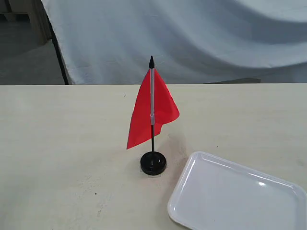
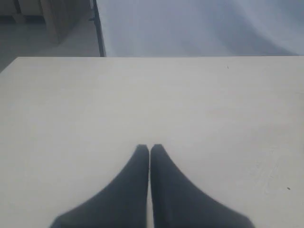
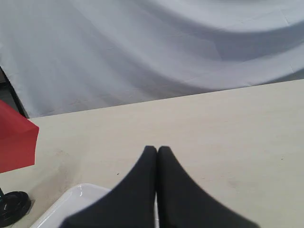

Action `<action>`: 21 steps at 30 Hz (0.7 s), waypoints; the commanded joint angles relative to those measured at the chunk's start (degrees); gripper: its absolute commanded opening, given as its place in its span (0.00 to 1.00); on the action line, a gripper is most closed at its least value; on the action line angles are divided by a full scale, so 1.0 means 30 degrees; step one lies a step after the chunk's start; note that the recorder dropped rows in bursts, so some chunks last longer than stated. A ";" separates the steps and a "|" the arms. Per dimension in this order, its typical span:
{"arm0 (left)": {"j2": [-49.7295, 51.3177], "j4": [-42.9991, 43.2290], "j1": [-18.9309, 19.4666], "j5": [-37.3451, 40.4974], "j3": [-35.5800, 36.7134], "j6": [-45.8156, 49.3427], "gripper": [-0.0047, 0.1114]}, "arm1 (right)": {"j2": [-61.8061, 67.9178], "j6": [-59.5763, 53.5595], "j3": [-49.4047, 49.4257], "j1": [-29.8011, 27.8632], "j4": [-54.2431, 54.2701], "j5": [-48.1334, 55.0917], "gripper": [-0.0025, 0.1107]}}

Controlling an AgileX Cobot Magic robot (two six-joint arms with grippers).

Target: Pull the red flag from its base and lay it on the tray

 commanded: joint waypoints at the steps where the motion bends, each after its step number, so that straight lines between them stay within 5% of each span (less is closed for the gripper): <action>1: -0.0013 -0.0110 -0.0096 -0.0074 0.0031 -0.0109 0.05 | -0.0097 0.0011 0.0057 0.0084 -0.0204 -0.0006 0.02; 12: -0.0013 -0.0110 -0.0096 -0.0074 0.0031 -0.0035 0.05 | -0.0097 0.0004 0.0057 0.0084 -0.0204 -0.0921 0.02; 21: -0.0013 -0.0110 -0.0096 -0.0074 0.0031 -0.0035 0.05 | -0.0097 0.0185 0.0057 0.0084 0.0794 -1.1521 0.02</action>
